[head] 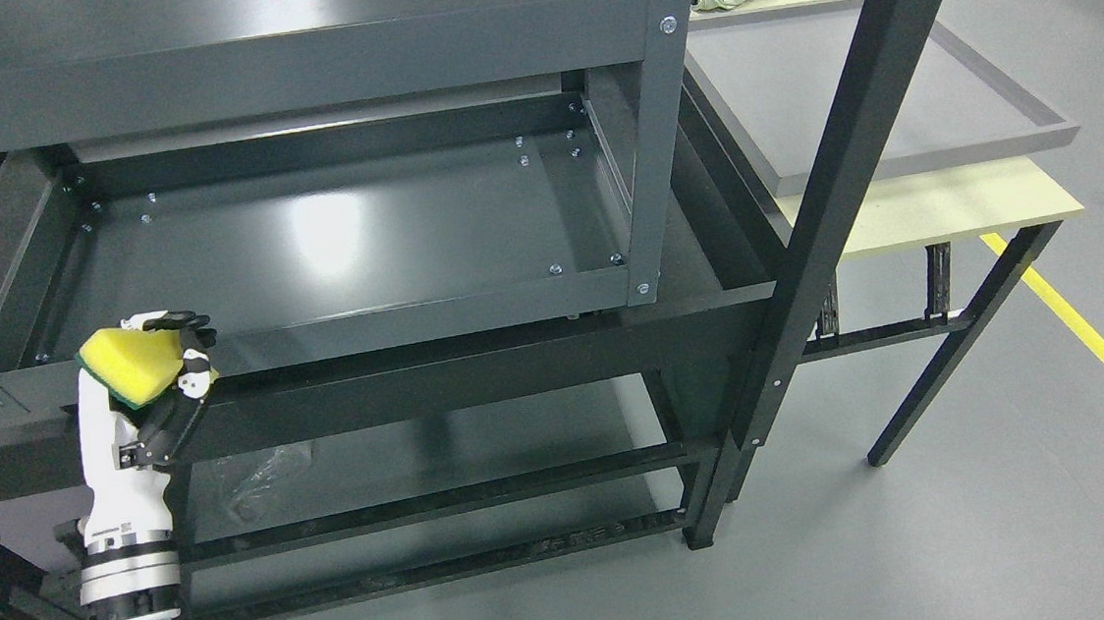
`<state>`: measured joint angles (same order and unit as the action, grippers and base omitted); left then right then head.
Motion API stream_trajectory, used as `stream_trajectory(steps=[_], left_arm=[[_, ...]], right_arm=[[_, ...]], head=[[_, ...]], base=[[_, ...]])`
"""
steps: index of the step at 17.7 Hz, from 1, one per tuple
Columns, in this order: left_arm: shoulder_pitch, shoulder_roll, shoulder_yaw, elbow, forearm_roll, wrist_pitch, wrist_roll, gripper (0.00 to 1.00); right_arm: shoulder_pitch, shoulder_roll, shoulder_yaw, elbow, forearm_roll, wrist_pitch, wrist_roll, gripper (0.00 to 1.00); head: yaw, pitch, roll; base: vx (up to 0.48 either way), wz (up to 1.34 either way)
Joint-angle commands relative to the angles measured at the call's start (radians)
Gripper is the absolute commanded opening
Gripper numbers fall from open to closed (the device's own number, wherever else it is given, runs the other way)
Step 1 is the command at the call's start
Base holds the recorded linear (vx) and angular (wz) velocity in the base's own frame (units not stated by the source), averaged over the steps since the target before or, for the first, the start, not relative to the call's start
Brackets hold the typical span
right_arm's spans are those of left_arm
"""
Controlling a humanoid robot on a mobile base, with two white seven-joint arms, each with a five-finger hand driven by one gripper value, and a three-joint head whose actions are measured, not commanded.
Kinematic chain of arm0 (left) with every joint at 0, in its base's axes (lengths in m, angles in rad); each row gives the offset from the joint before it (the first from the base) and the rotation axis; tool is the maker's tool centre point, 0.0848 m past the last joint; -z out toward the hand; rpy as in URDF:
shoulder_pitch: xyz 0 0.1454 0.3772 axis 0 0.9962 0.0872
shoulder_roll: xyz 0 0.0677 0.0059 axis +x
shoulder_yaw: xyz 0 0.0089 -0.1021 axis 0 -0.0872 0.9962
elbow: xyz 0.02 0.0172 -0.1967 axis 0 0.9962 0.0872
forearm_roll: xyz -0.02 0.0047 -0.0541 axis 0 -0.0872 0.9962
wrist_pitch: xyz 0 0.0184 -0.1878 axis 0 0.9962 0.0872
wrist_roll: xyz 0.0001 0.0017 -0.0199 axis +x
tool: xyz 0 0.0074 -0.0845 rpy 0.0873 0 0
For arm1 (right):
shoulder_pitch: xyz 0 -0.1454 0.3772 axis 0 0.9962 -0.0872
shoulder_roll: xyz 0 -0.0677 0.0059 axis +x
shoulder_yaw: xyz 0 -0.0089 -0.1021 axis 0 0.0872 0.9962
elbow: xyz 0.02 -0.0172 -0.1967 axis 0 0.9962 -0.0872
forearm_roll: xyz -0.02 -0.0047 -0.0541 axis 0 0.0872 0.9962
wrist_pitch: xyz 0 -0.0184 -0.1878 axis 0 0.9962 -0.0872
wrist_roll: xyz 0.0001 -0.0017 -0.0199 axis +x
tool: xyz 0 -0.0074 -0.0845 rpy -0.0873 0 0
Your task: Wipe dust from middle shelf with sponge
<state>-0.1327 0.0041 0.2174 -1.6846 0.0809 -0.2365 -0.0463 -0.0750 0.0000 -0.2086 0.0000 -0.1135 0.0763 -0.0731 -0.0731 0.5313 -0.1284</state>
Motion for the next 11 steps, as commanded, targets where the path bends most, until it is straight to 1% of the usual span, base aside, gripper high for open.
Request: stream_trajectory(steps=[1,5,11], left_arm=[[0.064,0.013,0.057,-0.080,0.005,0.002,0.003,0.00],[0.110,0.013,0.036,-0.075,0.031,0.002,0.002,0.00],[0.113,0.013,0.026,-0.075,0.033,0.005,0.000,0.01]], right_arm=[[0.000,-0.017,0.000,-0.017,0.000,0.000,-0.001,1.00],[0.000,-0.017,0.000,-0.017,0.000,0.000,-0.001,1.00],[0.000,-0.017,0.000,-0.017,0.000,0.000,-0.001,1.00]], head=[[0.0000,0.000,0.000],[0.0000,0.000,0.000],[0.0000,0.000,0.000]], base=[[0.000,0.00],[0.000,0.00],[0.000,0.00]])
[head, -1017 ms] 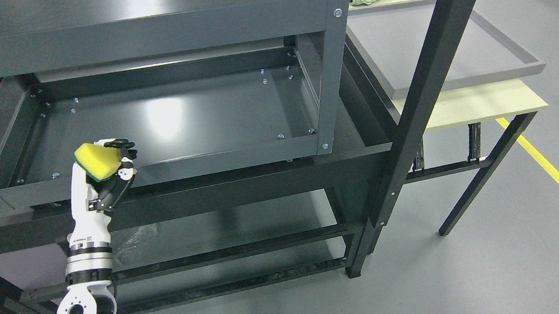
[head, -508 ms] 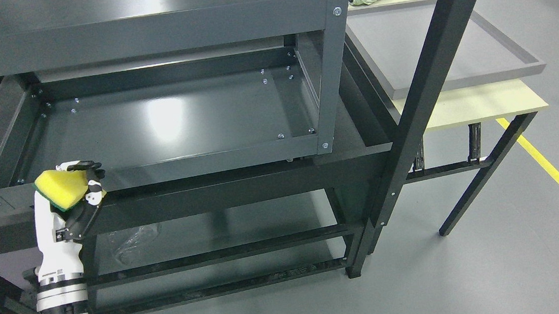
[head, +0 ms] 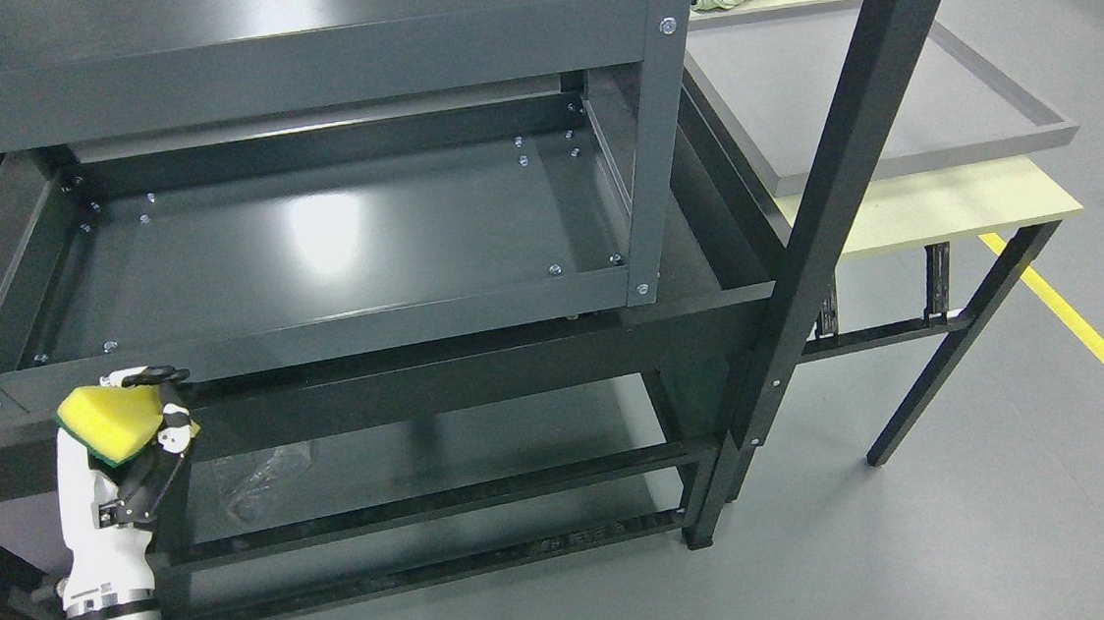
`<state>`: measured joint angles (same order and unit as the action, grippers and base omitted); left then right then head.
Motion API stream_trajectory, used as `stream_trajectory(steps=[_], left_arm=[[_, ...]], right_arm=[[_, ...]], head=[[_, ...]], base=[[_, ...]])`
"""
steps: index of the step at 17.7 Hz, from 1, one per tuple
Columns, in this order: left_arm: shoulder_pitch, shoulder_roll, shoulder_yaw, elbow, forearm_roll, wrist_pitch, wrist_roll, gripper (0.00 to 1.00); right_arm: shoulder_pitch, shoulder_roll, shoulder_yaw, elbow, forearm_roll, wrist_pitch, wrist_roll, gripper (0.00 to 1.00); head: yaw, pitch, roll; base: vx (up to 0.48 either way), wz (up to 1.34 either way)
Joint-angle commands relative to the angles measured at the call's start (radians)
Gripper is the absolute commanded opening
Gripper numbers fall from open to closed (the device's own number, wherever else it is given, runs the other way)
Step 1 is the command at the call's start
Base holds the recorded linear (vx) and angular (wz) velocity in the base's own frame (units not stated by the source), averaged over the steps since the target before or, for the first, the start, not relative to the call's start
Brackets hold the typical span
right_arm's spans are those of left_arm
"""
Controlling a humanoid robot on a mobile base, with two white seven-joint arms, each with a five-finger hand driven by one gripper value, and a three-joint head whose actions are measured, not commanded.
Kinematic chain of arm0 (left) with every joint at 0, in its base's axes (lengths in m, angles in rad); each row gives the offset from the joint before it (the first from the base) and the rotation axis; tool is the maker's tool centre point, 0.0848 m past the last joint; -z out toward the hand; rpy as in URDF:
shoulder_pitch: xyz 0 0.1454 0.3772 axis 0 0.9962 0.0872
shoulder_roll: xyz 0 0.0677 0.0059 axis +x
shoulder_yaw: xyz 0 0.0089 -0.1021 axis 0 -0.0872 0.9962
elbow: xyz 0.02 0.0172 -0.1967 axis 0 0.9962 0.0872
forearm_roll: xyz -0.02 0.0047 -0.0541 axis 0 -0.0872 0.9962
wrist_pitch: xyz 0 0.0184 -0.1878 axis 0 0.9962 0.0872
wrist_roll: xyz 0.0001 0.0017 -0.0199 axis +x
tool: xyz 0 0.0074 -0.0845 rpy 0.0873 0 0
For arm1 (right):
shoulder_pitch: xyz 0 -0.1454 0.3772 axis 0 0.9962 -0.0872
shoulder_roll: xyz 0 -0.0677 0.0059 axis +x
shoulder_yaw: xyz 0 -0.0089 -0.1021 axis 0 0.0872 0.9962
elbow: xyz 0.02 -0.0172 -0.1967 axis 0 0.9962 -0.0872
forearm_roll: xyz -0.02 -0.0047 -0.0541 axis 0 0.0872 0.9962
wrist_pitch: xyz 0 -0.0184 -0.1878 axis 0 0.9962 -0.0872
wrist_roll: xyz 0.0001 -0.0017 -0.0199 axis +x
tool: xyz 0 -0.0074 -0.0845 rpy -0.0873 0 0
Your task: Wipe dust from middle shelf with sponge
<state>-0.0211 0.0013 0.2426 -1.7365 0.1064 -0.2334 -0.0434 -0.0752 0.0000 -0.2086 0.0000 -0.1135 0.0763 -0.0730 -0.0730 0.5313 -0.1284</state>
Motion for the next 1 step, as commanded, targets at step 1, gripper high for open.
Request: stream_trajectory(steps=[1], left_arm=[[0.001,0.016,0.001,-0.023,0.007,0.003,-0.003,0.01]], right_arm=[[0.000,-0.017,0.000,-0.017,0.000,0.000,-0.001,1.00]], head=[[0.0000,0.000,0.000]], base=[[0.000,0.00]])
